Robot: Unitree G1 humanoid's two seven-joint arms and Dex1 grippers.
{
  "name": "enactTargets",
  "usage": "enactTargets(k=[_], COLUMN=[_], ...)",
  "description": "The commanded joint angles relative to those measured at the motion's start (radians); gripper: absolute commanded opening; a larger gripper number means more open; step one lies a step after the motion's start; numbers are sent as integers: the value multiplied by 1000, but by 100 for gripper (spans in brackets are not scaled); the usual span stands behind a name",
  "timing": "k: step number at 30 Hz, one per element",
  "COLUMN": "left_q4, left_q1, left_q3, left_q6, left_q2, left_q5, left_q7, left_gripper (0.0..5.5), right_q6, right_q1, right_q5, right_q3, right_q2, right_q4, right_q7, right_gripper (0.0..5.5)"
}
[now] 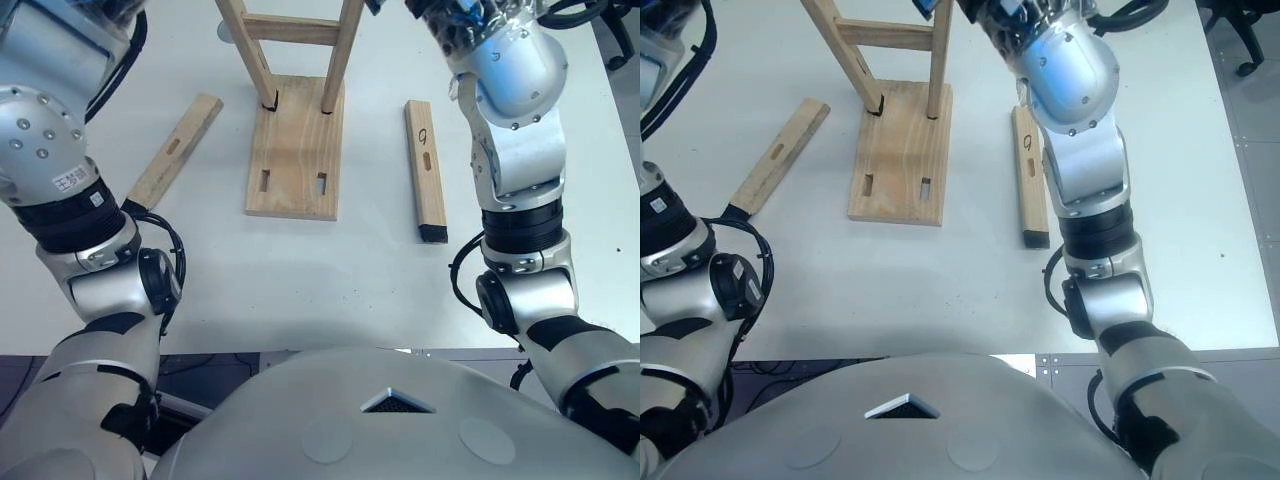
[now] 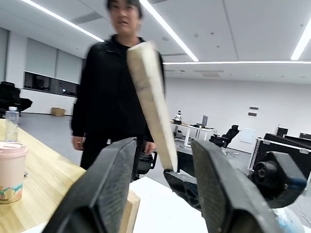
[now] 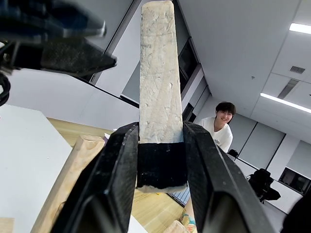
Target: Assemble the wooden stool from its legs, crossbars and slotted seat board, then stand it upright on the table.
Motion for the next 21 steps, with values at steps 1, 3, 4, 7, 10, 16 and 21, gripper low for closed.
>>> enactTargets(k=[1, 3, 4, 7, 10, 16, 21], left_q4=[50, 77, 86, 117, 161, 170, 170], left_q1=[-72, -92, -97, -110, -115, -74, -67], left_q3=[21, 30, 32, 58, 74, 89, 105], left_q6=[16, 13, 11, 14, 9, -15, -27], left_q2=[4, 4, 1, -33, -75, -101, -107], left_q5=[-28, -33, -36, -88, -122, -121, -120], left_q7=[-1, 2, 4, 17, 29, 23, 21], left_gripper=[247, 247, 247, 247, 247, 176, 104], right_q6=[-46, -63, -68, -55, -44, -23, -16], right_q1=[-28, -23, -21, -8, 1, 16, 21], right_q5=[-10, -7, -1, 35, 48, 75, 73], right_q3=[-4, 5, 6, 16, 30, 27, 32], right_q2=[10, 12, 13, 20, 22, 27, 32], right_q4=[41, 55, 58, 47, 40, 28, 31], right_q7=[9, 21, 28, 72, 102, 122, 138], right_gripper=[130, 130, 130, 130, 130, 130, 130])
